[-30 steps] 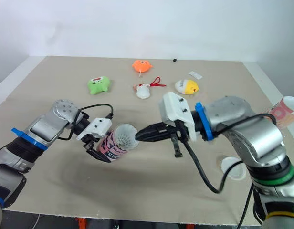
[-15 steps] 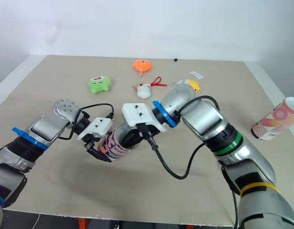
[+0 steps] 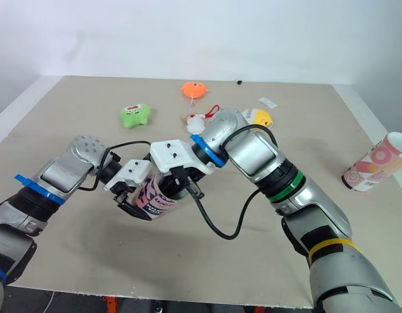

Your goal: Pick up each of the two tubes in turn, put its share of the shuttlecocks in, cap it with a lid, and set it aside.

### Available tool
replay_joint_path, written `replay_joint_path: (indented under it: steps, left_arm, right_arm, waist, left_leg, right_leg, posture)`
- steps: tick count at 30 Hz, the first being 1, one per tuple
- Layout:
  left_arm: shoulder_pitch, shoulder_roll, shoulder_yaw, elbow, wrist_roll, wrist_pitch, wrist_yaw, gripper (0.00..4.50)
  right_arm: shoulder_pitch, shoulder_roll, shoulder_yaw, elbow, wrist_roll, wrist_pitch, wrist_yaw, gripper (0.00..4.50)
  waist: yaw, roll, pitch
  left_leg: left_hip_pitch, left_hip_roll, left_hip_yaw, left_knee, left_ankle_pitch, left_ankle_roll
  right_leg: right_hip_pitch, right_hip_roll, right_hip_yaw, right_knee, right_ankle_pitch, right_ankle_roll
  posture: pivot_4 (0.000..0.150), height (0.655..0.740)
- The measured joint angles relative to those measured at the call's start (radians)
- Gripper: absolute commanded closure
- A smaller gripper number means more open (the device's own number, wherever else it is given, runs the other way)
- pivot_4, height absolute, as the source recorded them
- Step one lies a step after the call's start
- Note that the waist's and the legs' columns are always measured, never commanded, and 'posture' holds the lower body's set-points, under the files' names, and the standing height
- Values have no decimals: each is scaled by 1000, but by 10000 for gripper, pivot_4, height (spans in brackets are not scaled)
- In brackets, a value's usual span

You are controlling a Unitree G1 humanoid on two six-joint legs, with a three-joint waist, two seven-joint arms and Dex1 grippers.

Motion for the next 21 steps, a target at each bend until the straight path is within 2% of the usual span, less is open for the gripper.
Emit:
replay_joint_path:
  steps: [4, 7, 13, 15, 16, 21]
  left_arm:
    - [1, -6, 3, -4, 1, 0, 0, 10968]
    - [5, -11, 12, 0, 2, -3, 0, 10968]
    - [25, -44, 49, 13, -1, -18, 0, 10968]
    - [49, -109, 68, 16, -29, -35, 4, 10968]
    - [52, -120, 69, 17, -34, -36, 4, 10968]
    - [94, -252, 127, 23, -105, -85, 36, 10968]
  right_arm:
    - [9, -85, -179, -38, 122, 112, -10, 44858]
    - [83, -200, -338, -107, 207, 190, -32, 44858]
    - [284, -384, -521, -288, 292, 264, -90, 44858]
    - [409, -437, -613, -374, 300, 268, -148, 44858]
    - [424, -440, -622, -383, 301, 269, -158, 44858]
    - [692, -493, -819, -481, 280, 279, -293, 44858]
  waist:
    - [2, 0, 0]
    - [2, 0, 0]
    - [5, 1, 0]
    - [4, 1, 1]
    - [4, 1, 1]
    - [4, 1, 1]
  left_leg:
    - [-2, -1, 0, 0, 0, 0]
    - [-3, -3, 0, 0, 0, 0]
    - [-4, -5, 0, -1, 0, 0]
    - [-7, -6, 0, 0, 0, 0]
    - [-8, -6, 0, 1, 0, 0]
    - [-11, -6, 0, 2, 0, 0]
  right_leg:
    - [-1, -2, 0, 0, 0, 0]
    - [-2, -4, 0, -1, -1, 1]
    - [-2, -5, -1, -1, -2, 2]
    - [-4, -6, 0, -2, -1, 5]
    - [-5, -6, 0, -2, -1, 5]
    - [-6, -6, 1, -2, 0, 6]
  posture:
    - [1500, 7400]
    - [1500, 7400]
    - [1500, 7400]
    - [1500, 7400]
    - [1500, 7400]
    - [1500, 7400]
